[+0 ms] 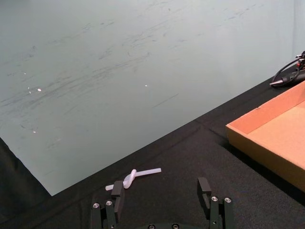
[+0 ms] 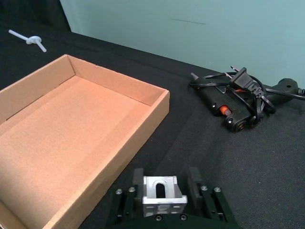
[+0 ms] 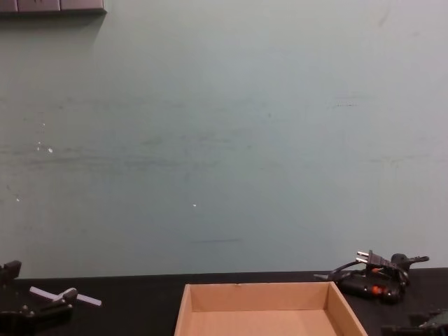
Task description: Use one hand to pick up the angle iron from the table and place it into the box.
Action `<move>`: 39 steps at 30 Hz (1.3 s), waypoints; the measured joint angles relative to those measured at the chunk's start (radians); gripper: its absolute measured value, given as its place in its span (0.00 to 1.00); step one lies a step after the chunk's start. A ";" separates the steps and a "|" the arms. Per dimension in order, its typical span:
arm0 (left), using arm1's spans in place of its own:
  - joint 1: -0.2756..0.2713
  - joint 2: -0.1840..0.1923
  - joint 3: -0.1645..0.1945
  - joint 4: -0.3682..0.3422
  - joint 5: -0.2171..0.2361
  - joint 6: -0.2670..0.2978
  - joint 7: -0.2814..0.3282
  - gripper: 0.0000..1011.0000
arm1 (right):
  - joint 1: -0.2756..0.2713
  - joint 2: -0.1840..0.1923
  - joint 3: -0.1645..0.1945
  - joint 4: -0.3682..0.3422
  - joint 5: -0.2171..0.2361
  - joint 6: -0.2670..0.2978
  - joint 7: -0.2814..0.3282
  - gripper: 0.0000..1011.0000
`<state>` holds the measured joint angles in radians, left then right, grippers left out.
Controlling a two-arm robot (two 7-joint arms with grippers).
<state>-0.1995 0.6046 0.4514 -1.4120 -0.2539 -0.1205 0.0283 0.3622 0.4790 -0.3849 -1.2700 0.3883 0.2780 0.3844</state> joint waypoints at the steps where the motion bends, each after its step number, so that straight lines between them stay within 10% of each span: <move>1: 0.000 0.000 0.000 0.000 0.000 0.000 0.000 0.99 | 0.000 0.000 0.000 0.000 0.000 0.000 0.000 0.59; 6: 0.000 0.000 0.000 0.000 0.000 0.000 0.000 0.99 | 0.000 0.000 0.000 0.000 0.001 0.000 0.000 0.45; 39: 0.000 0.000 0.000 0.000 0.000 0.000 0.000 0.99 | 0.029 -0.006 0.025 -0.209 -0.050 0.070 0.006 0.45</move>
<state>-0.1995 0.6046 0.4514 -1.4119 -0.2539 -0.1205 0.0283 0.3912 0.4734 -0.3601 -1.4791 0.3381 0.3480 0.3900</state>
